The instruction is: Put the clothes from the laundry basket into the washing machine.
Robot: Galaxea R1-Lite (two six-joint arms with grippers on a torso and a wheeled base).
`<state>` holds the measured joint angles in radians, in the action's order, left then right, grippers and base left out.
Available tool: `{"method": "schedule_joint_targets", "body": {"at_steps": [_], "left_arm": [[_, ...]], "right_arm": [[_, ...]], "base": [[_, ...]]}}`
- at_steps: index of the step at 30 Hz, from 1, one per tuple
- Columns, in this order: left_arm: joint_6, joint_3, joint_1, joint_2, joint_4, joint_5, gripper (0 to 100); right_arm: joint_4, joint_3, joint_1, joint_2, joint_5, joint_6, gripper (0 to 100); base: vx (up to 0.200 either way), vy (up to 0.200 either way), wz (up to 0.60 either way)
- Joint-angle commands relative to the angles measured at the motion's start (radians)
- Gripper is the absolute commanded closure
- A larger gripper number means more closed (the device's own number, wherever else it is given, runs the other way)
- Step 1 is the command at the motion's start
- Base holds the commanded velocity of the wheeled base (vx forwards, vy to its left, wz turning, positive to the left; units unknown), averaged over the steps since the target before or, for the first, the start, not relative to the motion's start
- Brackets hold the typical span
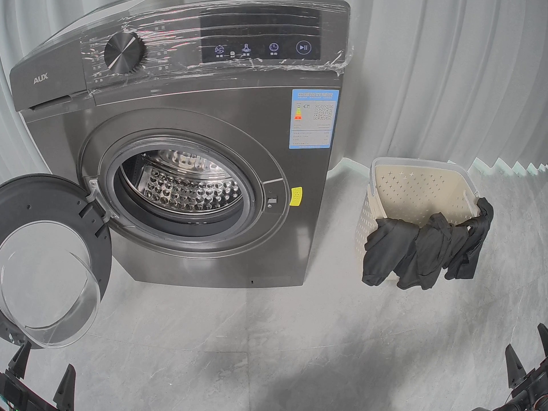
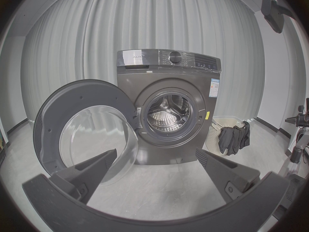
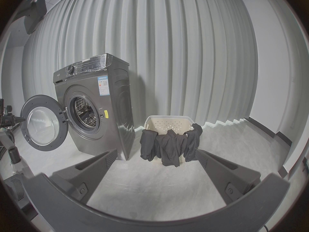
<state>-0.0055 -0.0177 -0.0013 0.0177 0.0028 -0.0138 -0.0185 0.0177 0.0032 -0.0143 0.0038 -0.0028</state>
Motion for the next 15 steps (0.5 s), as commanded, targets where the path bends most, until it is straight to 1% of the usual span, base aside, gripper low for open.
{"method": "schedule_joint_targets", "body": {"at_steps": [1, 15], "left_arm": [[-0.001, 0.016, 0.0, -0.016, -0.001, 0.0, 0], [-0.001, 0.016, 0.0, -0.016, -0.001, -0.002, 0]], "right_arm": [[0.0, -0.012, 0.0, 0.014, 0.001, 0.0, 0], [0.0, -0.012, 0.001, 0.014, 0.001, -0.002, 0]], "base": [[0.0, -0.2, 0.0], [0.0, -0.2, 0.0]]}}
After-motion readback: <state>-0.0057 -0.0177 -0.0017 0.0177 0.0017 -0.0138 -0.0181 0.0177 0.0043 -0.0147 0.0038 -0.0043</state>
